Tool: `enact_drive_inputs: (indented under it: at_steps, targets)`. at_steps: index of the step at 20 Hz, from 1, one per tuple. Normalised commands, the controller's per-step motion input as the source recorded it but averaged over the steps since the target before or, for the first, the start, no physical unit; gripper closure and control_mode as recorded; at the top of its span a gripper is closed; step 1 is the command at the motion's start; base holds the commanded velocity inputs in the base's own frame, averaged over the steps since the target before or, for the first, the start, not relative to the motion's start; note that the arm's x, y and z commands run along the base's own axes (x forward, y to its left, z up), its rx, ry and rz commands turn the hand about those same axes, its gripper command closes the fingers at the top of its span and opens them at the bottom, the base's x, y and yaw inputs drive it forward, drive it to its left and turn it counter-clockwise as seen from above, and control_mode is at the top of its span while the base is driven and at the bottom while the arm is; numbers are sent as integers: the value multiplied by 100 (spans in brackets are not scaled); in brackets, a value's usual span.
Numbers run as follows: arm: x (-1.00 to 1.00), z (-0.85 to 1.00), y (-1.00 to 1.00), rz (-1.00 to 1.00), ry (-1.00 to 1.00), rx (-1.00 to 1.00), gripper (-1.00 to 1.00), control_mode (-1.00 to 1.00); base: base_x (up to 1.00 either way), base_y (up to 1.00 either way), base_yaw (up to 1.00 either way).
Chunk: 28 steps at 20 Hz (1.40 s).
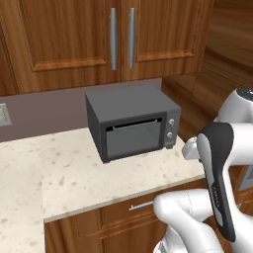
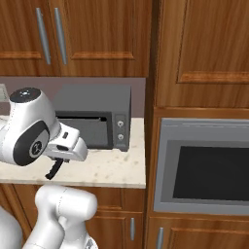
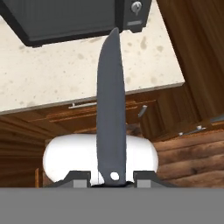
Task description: Retrieve the butter from the fridge and place it on a plate on the dining table. Then retrieve the butter knife by the fridge and place it near the plate.
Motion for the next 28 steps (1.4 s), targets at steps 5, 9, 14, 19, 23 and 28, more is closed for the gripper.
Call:
enact_drive_inputs:
  at_steps: [5, 9, 14, 19, 23, 28]
  targets:
    - [-1, 0, 0, 0, 0, 0, 100, 100, -37, 0, -2]
    - [0, 0, 0, 0, 0, 0, 100, 100, -67, -17, -7]
    - [0, 0, 0, 0, 0, 0, 100, 100, -89, -45, -11]
    - [0, 0, 0, 0, 0, 0, 100, 100, -61, -85, -27]
    - [0, 0, 0, 0, 0, 0, 100, 100, -46, -98, -46]
    - [0, 0, 0, 0, 0, 0, 100, 100, -13, -87, -65]
